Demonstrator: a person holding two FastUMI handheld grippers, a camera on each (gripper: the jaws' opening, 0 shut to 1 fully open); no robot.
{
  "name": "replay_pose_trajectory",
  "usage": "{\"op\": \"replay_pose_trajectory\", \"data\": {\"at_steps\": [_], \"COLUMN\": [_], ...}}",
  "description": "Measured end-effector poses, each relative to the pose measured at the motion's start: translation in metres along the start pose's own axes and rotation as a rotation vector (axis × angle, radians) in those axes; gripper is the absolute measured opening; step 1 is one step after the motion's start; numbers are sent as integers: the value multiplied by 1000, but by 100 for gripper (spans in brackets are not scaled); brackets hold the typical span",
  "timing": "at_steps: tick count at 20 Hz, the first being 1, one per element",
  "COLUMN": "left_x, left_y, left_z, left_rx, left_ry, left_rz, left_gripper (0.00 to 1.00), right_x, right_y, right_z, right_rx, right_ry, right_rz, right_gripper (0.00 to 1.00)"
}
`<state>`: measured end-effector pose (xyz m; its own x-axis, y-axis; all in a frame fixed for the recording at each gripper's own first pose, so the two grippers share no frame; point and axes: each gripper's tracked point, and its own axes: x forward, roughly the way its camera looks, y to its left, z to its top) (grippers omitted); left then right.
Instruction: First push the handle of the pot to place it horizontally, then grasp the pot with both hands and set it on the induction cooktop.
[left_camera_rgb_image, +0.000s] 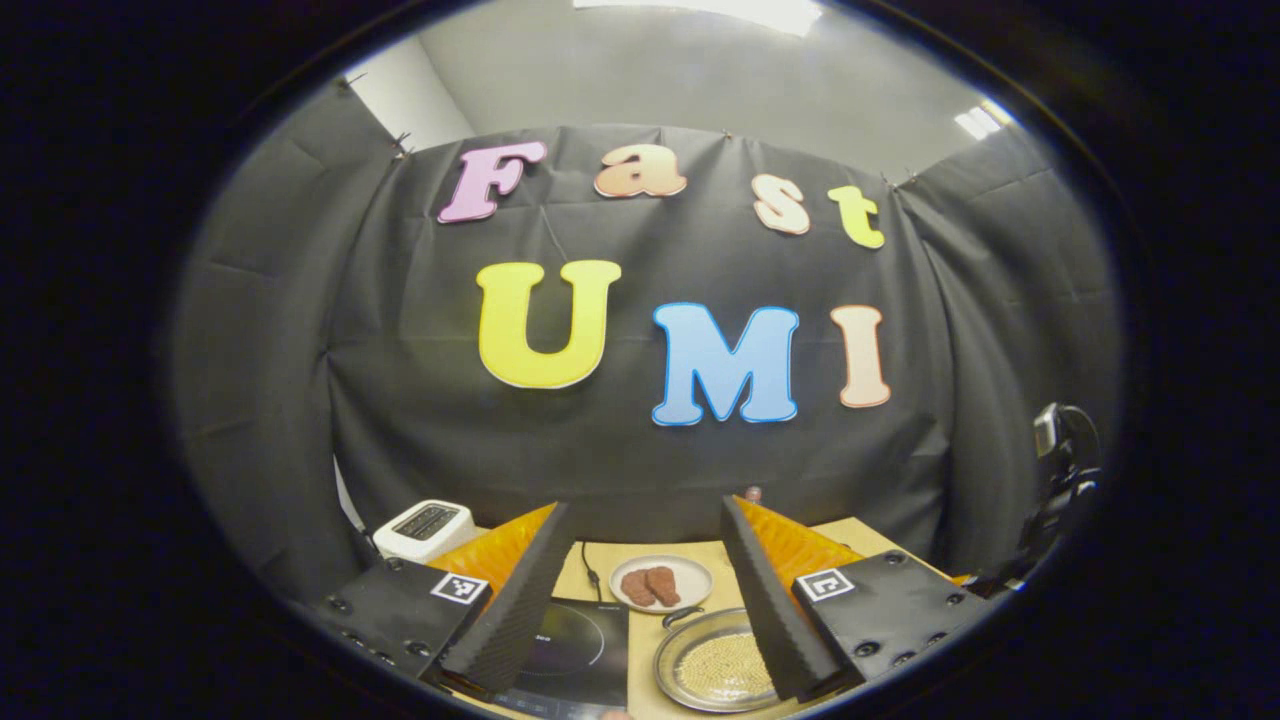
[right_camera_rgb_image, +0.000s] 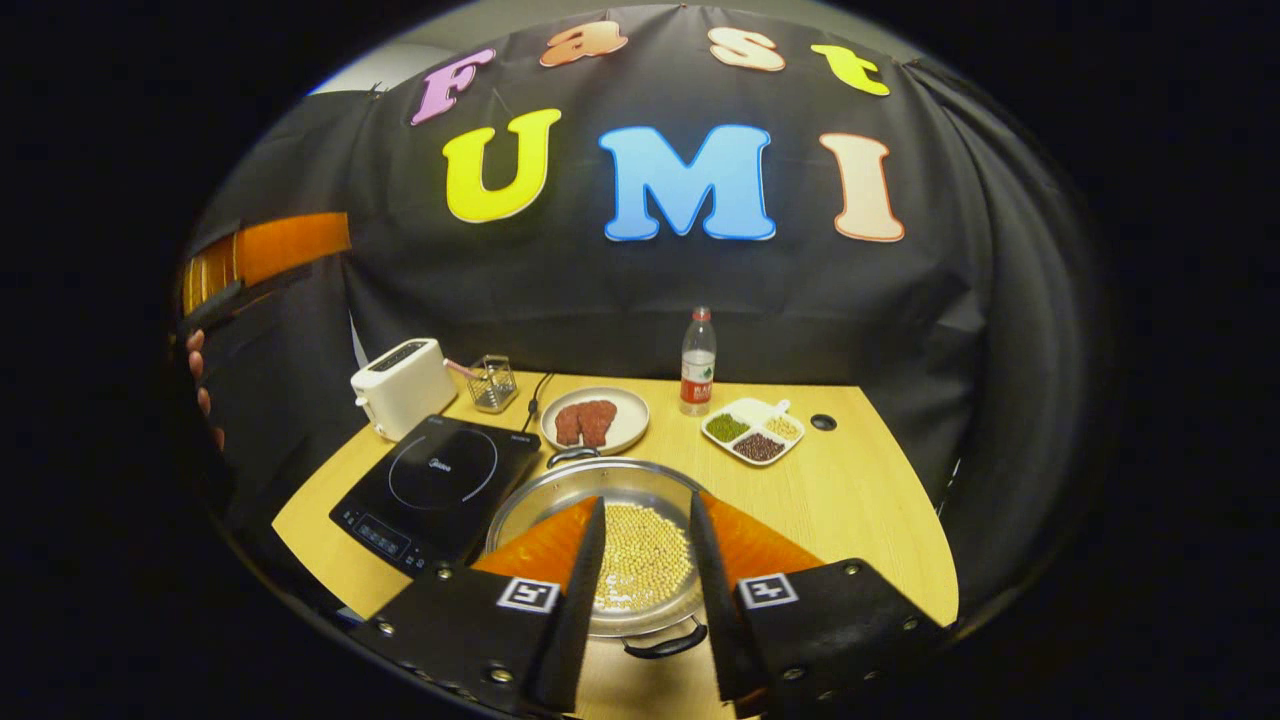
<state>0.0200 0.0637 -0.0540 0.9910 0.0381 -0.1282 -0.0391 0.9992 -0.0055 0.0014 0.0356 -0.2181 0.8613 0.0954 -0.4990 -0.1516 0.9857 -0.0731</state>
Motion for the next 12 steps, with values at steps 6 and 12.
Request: {"op": "replay_pose_trajectory", "data": {"at_steps": [6,12], "left_x": [0,-5], "left_y": [8,16], "left_z": [-8,-10], "left_rx": [-4,-3], "left_ry": [23,27], "left_rz": [27,48], "left_gripper": [96,96], "right_x": [11,12], "right_y": [12,27], "right_z": [-61,-114], "right_rx": [-34,-17], "right_ry": [210,396], "right_rz": [74,138], "right_gripper": [3,5]}}
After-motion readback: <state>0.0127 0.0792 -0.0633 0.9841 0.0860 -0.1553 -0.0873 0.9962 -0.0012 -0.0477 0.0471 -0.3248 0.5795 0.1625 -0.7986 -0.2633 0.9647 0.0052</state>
